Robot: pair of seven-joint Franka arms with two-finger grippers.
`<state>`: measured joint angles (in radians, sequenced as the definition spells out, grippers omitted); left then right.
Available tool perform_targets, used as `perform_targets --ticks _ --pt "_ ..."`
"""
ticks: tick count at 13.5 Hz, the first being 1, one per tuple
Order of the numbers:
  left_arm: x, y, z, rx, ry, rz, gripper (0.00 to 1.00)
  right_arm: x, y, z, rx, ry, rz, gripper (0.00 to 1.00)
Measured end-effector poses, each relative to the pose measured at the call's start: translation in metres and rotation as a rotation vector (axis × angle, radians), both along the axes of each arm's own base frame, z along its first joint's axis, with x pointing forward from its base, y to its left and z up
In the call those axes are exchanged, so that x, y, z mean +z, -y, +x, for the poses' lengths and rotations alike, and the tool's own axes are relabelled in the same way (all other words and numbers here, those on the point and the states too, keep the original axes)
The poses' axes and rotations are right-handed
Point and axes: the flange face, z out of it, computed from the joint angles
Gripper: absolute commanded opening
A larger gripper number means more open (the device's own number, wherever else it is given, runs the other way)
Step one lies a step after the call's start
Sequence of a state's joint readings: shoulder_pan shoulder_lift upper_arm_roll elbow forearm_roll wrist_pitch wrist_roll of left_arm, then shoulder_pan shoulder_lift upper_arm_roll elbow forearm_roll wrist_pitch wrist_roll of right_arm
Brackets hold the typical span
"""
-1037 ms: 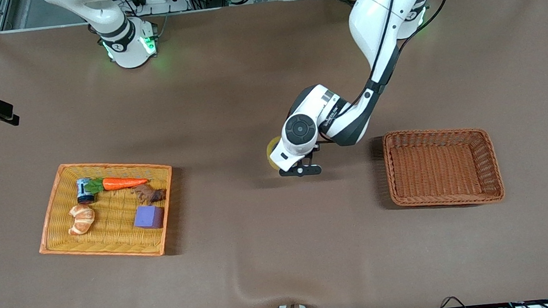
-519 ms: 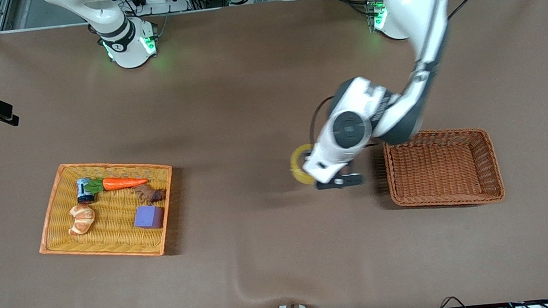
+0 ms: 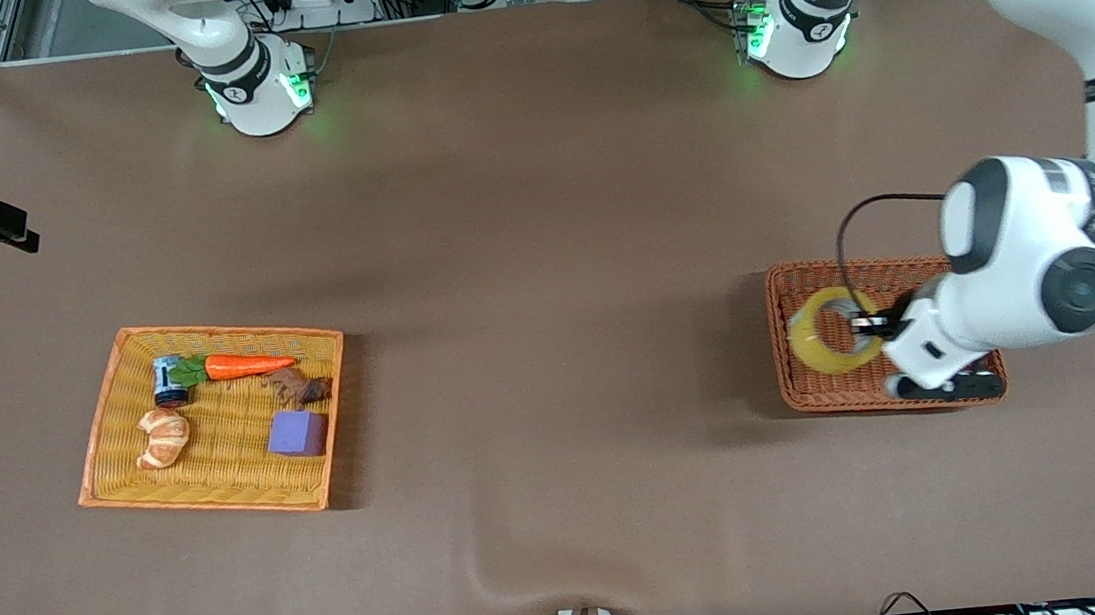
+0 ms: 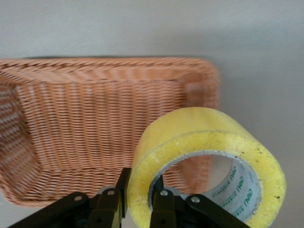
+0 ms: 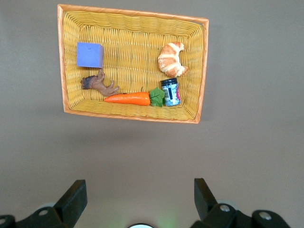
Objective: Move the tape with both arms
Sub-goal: 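Lift the tape roll with the left gripper and carry it to the basket, then lower the tape roll into the brown basket and open the left gripper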
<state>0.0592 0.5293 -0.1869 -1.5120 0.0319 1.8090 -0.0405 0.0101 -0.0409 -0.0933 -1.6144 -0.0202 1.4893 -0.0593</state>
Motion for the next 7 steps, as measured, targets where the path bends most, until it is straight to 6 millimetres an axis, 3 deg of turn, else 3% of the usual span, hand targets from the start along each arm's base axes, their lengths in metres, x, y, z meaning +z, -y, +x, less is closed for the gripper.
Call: perform_targets --ticks 2,5,7 --pt "-0.03 -0.026 0.002 0.019 -0.026 -0.01 0.0 -0.001 -0.001 0.0 0.003 -0.001 0.0 1.0" --pt "-0.084 -0.031 0.005 0.026 -0.057 -0.014 0.0 -0.001 -0.001 0.001 0.003 0.0 0.0 1.0" --pt "-0.104 -0.033 0.004 0.01 -0.068 0.007 0.0 -0.001 -0.002 0.001 0.004 0.001 0.0 1.0"
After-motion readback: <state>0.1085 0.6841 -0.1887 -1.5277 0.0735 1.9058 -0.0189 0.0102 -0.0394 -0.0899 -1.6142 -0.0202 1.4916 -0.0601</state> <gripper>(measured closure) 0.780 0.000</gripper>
